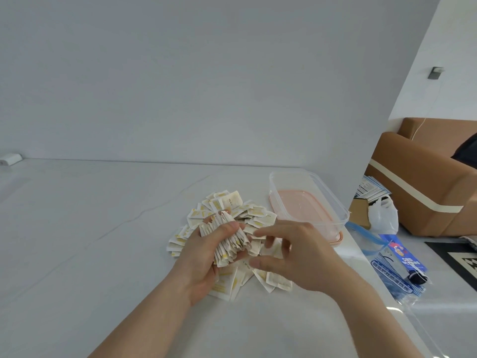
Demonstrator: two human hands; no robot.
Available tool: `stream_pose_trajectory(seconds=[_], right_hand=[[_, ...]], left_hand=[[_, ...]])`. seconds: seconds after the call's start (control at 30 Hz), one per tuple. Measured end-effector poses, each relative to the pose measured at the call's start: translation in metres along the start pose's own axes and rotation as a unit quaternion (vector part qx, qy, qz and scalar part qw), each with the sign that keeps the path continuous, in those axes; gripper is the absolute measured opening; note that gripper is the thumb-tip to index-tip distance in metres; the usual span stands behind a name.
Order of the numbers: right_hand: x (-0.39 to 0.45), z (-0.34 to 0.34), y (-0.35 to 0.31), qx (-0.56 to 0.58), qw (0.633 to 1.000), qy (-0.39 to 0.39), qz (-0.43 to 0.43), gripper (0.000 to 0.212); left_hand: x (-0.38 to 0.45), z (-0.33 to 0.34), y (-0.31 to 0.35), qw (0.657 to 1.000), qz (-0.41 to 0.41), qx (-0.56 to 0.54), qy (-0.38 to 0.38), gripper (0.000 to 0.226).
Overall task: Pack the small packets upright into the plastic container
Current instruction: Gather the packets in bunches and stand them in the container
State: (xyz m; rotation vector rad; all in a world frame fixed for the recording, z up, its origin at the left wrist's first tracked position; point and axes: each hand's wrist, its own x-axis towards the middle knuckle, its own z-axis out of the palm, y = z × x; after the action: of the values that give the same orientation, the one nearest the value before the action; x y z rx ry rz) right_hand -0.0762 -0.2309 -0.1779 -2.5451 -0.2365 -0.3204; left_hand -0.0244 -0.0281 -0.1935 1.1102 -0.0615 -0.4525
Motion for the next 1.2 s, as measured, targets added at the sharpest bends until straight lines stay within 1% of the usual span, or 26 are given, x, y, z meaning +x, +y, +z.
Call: stream_pose_trajectory(seconds=[0.03,0.07,0.13,0.17,0.23,0.27,0.3,0.33,0.4,0.43,0.6,0.7,0.77,0.83,0.87,1.0,1.1,1.2], right_hand=[[-0.002,-0.008,0.002,-0.033,0.999,-0.012,0.031,0.059],[-0.003,-0.013,0.002,-0.081,0.995,-0.024,0.055,0.063],[-0.006,-0.015,-0.003,-0.168,0.98,-0.06,0.092,0.077],[-0.007,-0.012,-0.004,-0.191,0.972,-0.085,0.105,0.088],[-0.01,-0.004,-0.006,-0.2,0.963,-0.132,0.122,0.107],[-0.011,0.0,-0.006,-0.203,0.96,-0.144,0.127,0.113],[-0.011,0.004,-0.005,-0.209,0.958,-0.15,0.13,0.116],[-0.011,0.006,-0.003,-0.213,0.956,-0.152,0.134,0.117],[-0.009,0.01,-0.001,-0.206,0.955,-0.154,0.147,0.115],[-0.007,0.01,0.001,-0.197,0.957,-0.15,0.153,0.111],[-0.003,0.011,0.005,-0.194,0.964,-0.105,0.149,0.078],[-0.002,0.012,0.009,-0.173,0.97,-0.099,0.143,0.075],[-0.002,0.013,0.011,-0.156,0.971,-0.105,0.145,0.082],[-0.003,0.011,0.01,-0.129,0.971,-0.111,0.171,0.094],[-0.003,0.01,0.009,-0.125,0.968,-0.102,0.19,0.096],[-0.004,0.006,0.004,-0.199,0.947,-0.04,0.249,0.083],[-0.004,0.01,0.004,-0.246,0.934,-0.053,0.252,0.081],[-0.003,0.014,0.008,-0.272,0.929,-0.054,0.246,0.074]], left_hand=[[0.001,-0.002,0.001,1.0,0.005,-0.006,0.011,0.044],[0.002,-0.003,0.004,1.0,0.011,-0.012,0.022,0.036],[0.004,-0.006,0.007,0.999,0.015,-0.024,0.036,0.009],[0.005,-0.008,0.007,0.999,0.017,-0.028,0.041,0.012],[0.007,-0.008,0.008,0.998,0.017,-0.031,0.046,0.017],[0.006,-0.007,0.008,0.998,0.015,-0.033,0.049,0.013],[0.006,-0.008,0.007,0.998,0.016,-0.033,0.05,0.008],[0.006,-0.008,0.007,0.998,0.017,-0.032,0.054,0.008],[0.006,-0.007,0.006,0.998,0.014,-0.026,0.057,0.019],[0.006,-0.006,0.005,0.998,0.012,-0.023,0.057,0.024],[0.006,-0.006,0.004,0.999,0.006,-0.017,0.048,0.046],[0.007,-0.006,0.002,0.999,0.006,-0.008,0.038,0.056],[0.006,-0.006,0.001,0.999,0.003,-0.007,0.034,0.056],[0.006,-0.006,0.001,0.999,0.0,-0.008,0.034,0.051],[0.006,-0.006,0.0,0.999,-0.001,-0.009,0.034,0.048],[0.007,-0.008,0.0,0.999,-0.004,-0.006,0.032,0.048],[0.007,-0.007,0.0,1.0,-0.01,-0.002,0.029,0.051],[0.007,-0.007,-0.001,1.0,-0.012,0.005,0.027,0.051]])
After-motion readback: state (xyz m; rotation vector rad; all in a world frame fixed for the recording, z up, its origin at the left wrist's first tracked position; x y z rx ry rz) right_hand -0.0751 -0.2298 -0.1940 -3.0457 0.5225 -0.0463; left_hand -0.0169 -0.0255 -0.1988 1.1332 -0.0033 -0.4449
